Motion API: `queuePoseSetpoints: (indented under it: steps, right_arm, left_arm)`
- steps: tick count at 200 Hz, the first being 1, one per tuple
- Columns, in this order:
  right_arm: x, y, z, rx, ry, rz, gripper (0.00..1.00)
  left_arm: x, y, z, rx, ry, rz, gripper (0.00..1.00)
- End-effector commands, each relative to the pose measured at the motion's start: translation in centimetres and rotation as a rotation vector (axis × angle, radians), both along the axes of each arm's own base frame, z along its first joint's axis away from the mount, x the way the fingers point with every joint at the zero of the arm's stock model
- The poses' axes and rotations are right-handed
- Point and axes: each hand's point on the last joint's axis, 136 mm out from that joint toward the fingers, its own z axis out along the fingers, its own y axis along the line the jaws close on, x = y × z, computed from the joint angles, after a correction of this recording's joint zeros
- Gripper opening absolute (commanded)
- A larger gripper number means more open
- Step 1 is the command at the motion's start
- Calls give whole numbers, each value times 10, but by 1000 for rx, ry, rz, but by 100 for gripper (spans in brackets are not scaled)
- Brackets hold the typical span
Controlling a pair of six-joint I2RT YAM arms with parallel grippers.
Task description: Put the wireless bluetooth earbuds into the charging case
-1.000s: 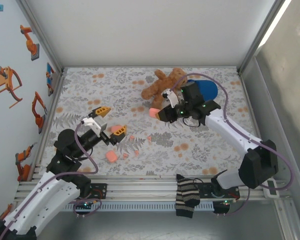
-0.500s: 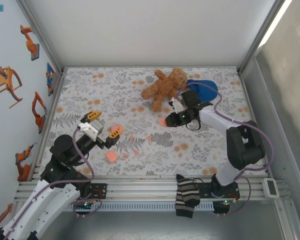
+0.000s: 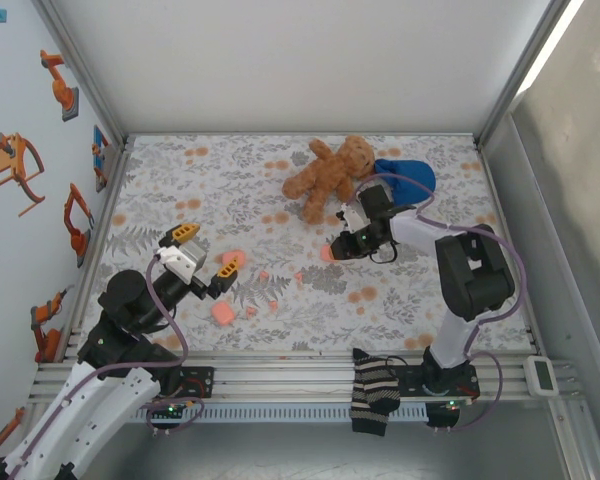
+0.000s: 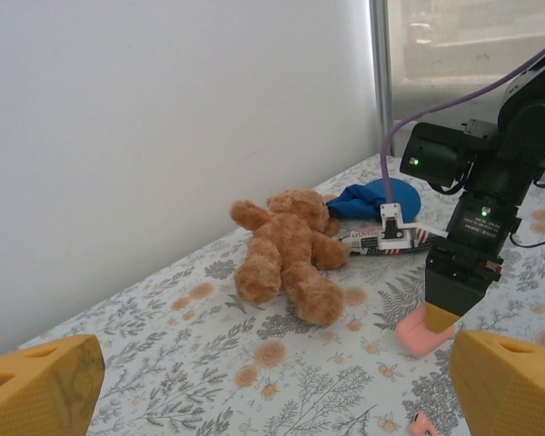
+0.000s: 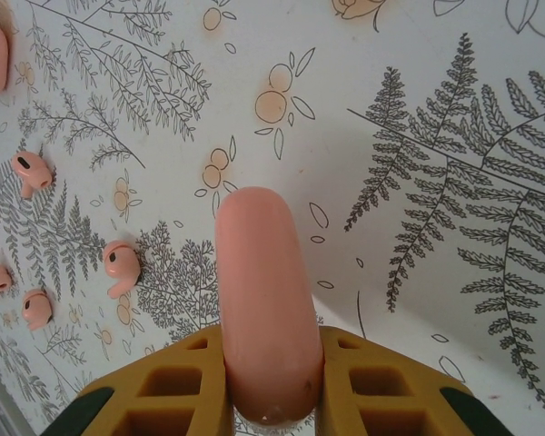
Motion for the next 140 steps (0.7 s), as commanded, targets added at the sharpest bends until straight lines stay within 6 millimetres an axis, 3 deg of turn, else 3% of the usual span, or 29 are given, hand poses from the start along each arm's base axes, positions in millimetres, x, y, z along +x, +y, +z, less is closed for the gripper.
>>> queuePoseSetpoints:
  steps: [1,76,140]
  right_arm:
    - [8,-2,-3,-4,-15,-11,8]
    - [8,-9,-17,-37,0,-39,22]
    - [13,-21,-18,-94,-33,-80,37]
  left_arm:
    - [-2,1,13,-4,-34,1,97]
    - [0,1,13,-7,-35,4,98]
    - [13,16,6,-27,-2,120,96]
